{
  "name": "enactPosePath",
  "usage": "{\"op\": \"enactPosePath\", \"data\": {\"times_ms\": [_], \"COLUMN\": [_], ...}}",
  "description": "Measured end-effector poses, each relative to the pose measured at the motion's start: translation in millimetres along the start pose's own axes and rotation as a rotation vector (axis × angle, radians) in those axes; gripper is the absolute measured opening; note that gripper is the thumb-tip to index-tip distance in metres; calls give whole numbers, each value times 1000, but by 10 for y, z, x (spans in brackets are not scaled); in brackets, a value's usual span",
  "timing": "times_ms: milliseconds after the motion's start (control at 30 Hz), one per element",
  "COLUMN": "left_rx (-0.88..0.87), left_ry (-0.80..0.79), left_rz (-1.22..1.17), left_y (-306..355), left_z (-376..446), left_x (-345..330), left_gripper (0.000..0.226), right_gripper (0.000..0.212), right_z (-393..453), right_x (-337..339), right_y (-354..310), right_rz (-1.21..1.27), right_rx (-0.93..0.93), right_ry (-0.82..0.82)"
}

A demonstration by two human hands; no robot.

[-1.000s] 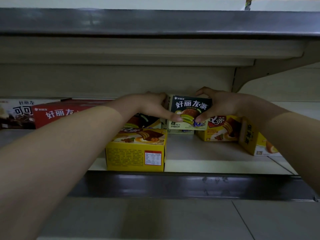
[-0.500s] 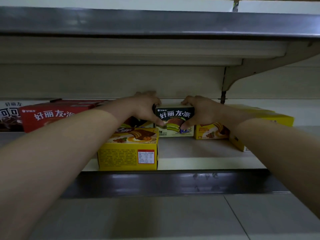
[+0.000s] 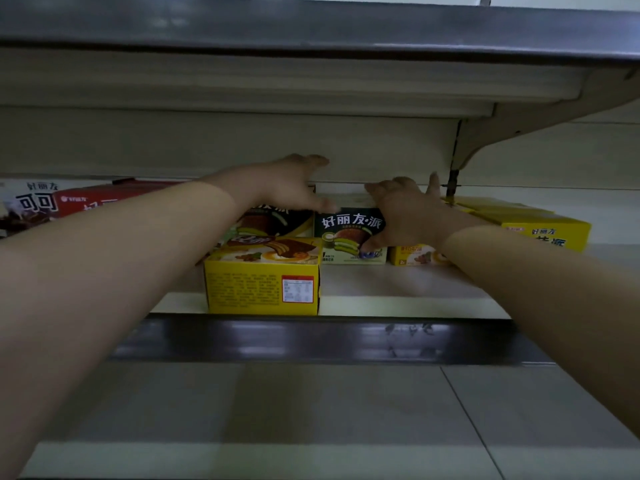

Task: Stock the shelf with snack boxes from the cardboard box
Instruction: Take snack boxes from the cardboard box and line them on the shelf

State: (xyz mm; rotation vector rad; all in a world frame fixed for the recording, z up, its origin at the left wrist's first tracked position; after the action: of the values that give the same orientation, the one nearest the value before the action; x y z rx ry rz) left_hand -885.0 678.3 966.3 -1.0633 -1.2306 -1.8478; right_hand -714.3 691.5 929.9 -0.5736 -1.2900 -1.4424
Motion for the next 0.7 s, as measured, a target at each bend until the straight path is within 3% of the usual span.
{"op": "enactPosePath", "data": {"times_ms": [67,133,200,267,367,467,600,700], "left_rx": [36,121,258,403,551,590,555,551], "left_ry": [138,181,127,35,-94,-118,-15,88], "left_rz": [72,142,143,91,5,-179,-356,-454], "left_y": [-43,-131,-277,-450,-606,-581,-390,-229], "left_z": [-155,-290,-383,-488,-631,-753,-913,-1071], "left_x": [156,231,241,207,99,-7,-46,6], "left_gripper": [71,56,49,48,58,55,37,38], "right_gripper": [109,91,61,38,53,48,52,56], "right_z": [-97,-209,-316,-409,-517,-695,-804,-902], "right_x": [72,181,336,472,490,434,447,466], "right_y": [-13,-34,-104,-269,-604,-852,-934,-898], "right_rz": [96,144,101,146,384,755,816,820], "right_rx": [-18,-90,-178,-195,-95,-41,-27,0], "right_ry": [10,60,205,223,-124,-367,-308,-201]}}
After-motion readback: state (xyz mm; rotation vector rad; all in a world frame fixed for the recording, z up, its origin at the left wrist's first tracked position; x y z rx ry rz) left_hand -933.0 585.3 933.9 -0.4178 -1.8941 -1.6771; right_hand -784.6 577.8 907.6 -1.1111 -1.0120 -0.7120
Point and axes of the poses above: each hand's wrist, its own z-axis towards the middle knuckle, its own x-axis out of the back of the hand, y = z × x, the point moved 5 cm from there along z, towards the middle knuckle, and after that the axes turned 14 degrees about -z, right-handed, at the moved point
